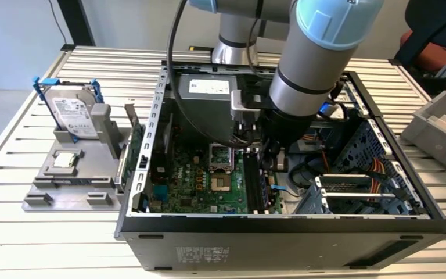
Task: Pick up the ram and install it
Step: 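Press down the ram until it locks into place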
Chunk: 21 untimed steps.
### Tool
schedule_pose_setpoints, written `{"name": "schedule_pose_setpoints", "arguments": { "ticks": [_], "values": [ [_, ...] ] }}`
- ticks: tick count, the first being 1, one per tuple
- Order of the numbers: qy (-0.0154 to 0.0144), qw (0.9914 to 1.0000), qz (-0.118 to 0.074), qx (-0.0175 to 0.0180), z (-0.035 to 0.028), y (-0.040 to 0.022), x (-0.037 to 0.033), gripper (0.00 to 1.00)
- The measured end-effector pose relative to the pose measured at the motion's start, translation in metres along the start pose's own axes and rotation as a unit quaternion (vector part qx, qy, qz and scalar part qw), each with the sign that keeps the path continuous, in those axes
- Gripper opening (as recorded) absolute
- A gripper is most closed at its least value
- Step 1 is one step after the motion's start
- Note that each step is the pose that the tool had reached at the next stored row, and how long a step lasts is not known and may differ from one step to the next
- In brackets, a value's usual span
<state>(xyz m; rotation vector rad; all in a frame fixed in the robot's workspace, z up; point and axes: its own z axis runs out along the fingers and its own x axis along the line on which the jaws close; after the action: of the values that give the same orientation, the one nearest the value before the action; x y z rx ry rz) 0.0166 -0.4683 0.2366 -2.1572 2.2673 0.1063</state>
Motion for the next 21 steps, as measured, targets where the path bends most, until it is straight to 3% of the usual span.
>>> {"name": "schedule_pose_setpoints", "arguments": {
  "ticks": [12,14,21],
  "values": [
    [0.0007,1.00000,0.003,0.0000,0.0191,-0.0029,0.0038,0.00],
    [-0.0005,1.00000,0.002,0.0003,0.0148,-0.0028,0.0031,0.00],
    [-0.0001,1.00000,0.002,0.0001,-0.0172,-0.0014,0.0017,0.00]
  ]
}}
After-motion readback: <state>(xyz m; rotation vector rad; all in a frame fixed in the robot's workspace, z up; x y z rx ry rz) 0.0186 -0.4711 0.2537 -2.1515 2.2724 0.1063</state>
